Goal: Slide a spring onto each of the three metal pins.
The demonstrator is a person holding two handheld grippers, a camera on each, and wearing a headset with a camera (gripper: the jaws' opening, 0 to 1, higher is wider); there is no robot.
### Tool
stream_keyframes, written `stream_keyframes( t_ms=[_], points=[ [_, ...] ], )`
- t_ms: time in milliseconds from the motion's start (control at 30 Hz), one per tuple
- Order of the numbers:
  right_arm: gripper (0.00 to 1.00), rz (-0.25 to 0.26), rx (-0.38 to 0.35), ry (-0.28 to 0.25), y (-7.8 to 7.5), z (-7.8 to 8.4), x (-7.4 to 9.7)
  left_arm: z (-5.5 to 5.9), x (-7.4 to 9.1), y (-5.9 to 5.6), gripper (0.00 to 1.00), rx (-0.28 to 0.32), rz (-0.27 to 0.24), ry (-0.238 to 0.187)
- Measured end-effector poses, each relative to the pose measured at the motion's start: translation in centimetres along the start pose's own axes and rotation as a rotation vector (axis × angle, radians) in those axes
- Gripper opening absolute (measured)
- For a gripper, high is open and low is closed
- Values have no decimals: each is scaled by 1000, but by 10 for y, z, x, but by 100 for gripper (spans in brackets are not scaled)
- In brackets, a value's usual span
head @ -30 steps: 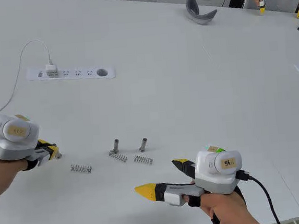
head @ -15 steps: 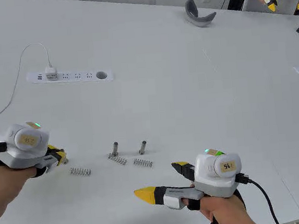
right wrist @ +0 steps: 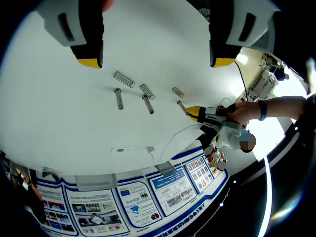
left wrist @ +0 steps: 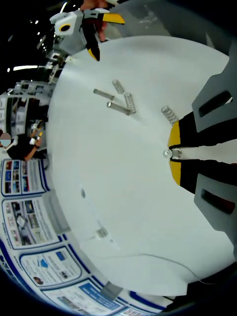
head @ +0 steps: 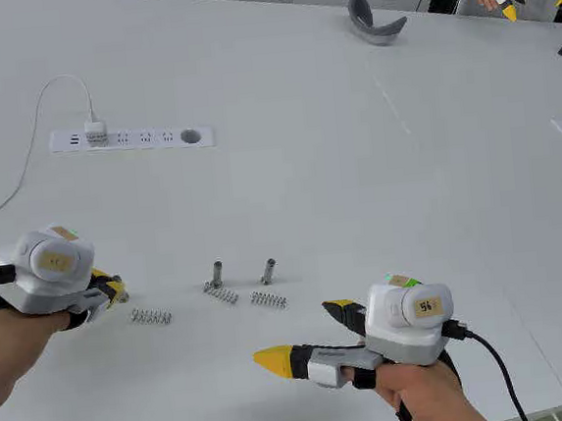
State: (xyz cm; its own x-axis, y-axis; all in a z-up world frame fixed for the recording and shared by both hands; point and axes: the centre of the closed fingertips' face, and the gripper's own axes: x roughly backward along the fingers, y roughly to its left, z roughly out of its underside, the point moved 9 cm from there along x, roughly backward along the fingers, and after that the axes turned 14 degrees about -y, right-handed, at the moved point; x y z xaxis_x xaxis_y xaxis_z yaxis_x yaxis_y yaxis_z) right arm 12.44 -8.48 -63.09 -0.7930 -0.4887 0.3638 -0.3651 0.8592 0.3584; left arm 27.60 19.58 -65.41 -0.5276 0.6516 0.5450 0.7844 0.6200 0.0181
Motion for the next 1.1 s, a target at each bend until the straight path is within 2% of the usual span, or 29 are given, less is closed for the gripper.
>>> stream_keyframes(
  t_ms=[233, 267, 300, 467, 1100],
  points=[
    [90, 1, 0, -3, -1, 0, 0, 3, 0, 1, 6, 14, 2, 15],
    [90, 1, 1, -2, -1, 0, 0, 4, 0, 1, 1, -2, 4, 15],
    [90, 0, 1, -2, -1, 0, 0, 4, 1, 2, 1, -19, 0, 9],
    [90, 2, 0, -3, -2, 1, 0, 6, 3, -1, 1, 24, 5, 9],
    [91, 1, -1, 5, -1, 4, 2, 15, 9, -2, 13, 51, 5, 27]
  ],
)
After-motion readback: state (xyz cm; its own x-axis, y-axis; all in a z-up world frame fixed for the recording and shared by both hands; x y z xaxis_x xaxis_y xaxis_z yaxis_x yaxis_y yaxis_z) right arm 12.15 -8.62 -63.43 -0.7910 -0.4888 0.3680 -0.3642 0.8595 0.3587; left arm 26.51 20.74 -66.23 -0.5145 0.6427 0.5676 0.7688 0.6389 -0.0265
